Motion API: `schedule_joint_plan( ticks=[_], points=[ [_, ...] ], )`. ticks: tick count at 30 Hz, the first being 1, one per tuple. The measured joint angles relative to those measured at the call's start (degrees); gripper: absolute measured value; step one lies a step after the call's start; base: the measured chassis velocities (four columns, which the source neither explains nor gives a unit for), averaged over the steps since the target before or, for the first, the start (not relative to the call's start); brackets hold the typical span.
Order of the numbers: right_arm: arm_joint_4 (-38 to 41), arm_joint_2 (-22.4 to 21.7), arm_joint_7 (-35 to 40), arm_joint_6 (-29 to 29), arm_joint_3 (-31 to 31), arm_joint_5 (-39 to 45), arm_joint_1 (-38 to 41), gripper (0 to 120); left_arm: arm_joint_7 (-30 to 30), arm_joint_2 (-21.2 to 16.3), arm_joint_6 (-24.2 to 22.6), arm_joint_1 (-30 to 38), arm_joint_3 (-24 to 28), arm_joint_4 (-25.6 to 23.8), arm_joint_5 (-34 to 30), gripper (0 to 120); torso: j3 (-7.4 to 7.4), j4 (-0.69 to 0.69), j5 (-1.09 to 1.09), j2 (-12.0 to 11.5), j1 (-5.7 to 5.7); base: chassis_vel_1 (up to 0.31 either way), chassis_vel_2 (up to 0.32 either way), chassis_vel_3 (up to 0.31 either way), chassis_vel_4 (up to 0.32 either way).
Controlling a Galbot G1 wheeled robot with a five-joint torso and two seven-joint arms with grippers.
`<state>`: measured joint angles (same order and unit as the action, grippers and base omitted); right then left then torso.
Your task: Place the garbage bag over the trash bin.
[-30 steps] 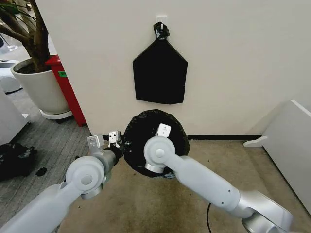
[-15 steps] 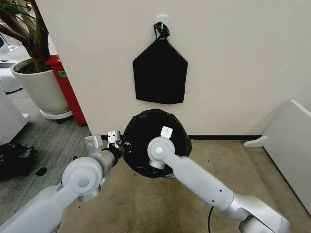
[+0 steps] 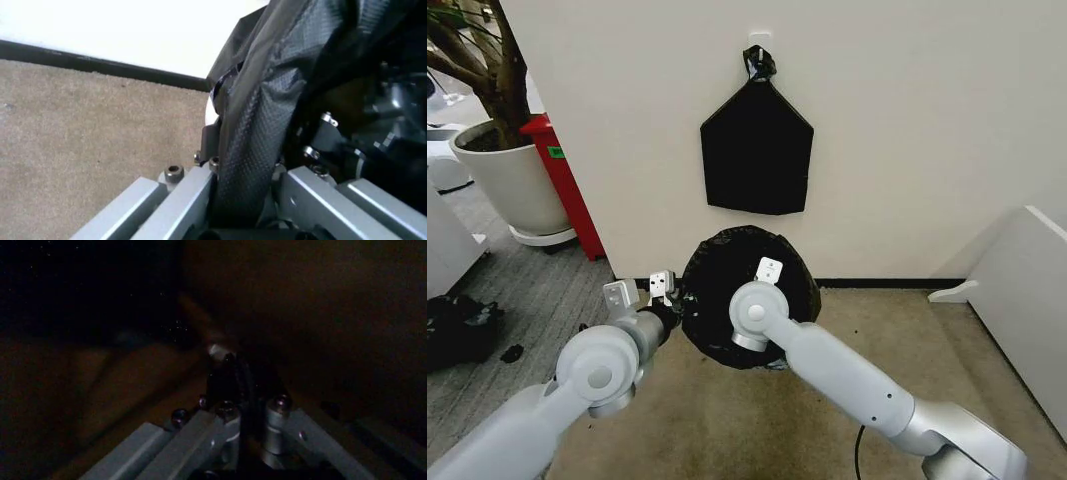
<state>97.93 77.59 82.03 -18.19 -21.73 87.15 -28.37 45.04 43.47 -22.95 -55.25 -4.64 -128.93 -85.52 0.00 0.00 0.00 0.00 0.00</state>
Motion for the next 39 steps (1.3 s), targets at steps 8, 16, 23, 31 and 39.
schedule_joint_plan(
  ticks=[8,16,23,31,39],
  points=[
    [-1.5,-0.1,-1.1,-0.6,1.0,-0.6,-0.5,0,0.3,-0.3,0.0,-1.0,-0.5,-1.1,-0.3,0,0.0,0.0,0.0,0.0,0.0,0.0,0.0,0.0,0.0],
    [4.6,-1.8,-1.8,0.3,0.6,1.0,-1.4,0,2.9,-0.3,0.1,-0.4,-0.8,-1.9,-6.3,0,0.0,-0.01,0.0,0.0,0.0,0.0,0.0,0.0,0.0],
    [17.3,-4.7,-1.2,2.3,-0.8,7.2,0.3,0,4.6,1.2,0.6,1.4,-0.3,2.7,-8.8,0,0.0,0.01,0.0,0.0,0.0,0.0,0.0,0.0,0.0],
    [30.4,-12.9,-12.7,1.7,5.9,14.2,-0.2,0,6.3,2.4,1.0,3.8,-0.3,7.0,-12.4,0,0.0,-0.02,0.01,0.0,0.0,0.0,0.0,0.0,0.0],
    [37.3,-25.0,-30.8,-3.4,20.0,17.6,-3.4,3,7.6,3.9,1.0,7.0,-0.5,10.4,-16.0,0,0.0,0.0,0.01,0.0,0.0,0.0,0.0,0.0,0.0]
  ],
)
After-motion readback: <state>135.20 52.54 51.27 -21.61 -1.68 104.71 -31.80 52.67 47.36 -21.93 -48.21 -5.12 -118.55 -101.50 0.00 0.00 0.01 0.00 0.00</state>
